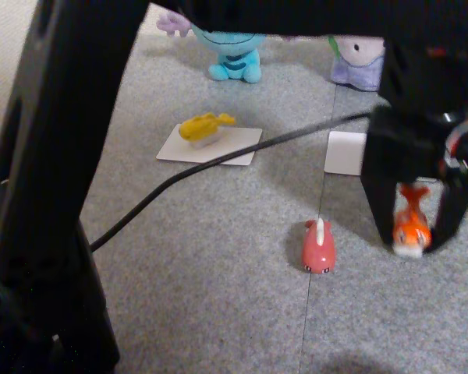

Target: Wooper wants to eat egg sudhi, and Goomy wants to eat shrimp sushi

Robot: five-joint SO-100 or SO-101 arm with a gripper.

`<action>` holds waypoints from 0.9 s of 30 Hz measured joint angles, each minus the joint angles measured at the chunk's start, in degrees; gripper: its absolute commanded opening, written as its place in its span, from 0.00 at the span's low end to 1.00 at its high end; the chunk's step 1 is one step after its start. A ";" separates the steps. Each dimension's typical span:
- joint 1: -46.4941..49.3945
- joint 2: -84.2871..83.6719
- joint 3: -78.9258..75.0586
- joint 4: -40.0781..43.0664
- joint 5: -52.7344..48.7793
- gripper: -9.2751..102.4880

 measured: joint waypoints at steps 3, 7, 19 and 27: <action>-5.63 2.02 -3.25 1.05 4.66 0.09; -12.66 2.29 -10.46 3.25 9.14 0.09; -15.64 -11.87 -29.79 4.66 10.37 0.09; -16.17 -23.12 -37.35 5.27 12.04 0.09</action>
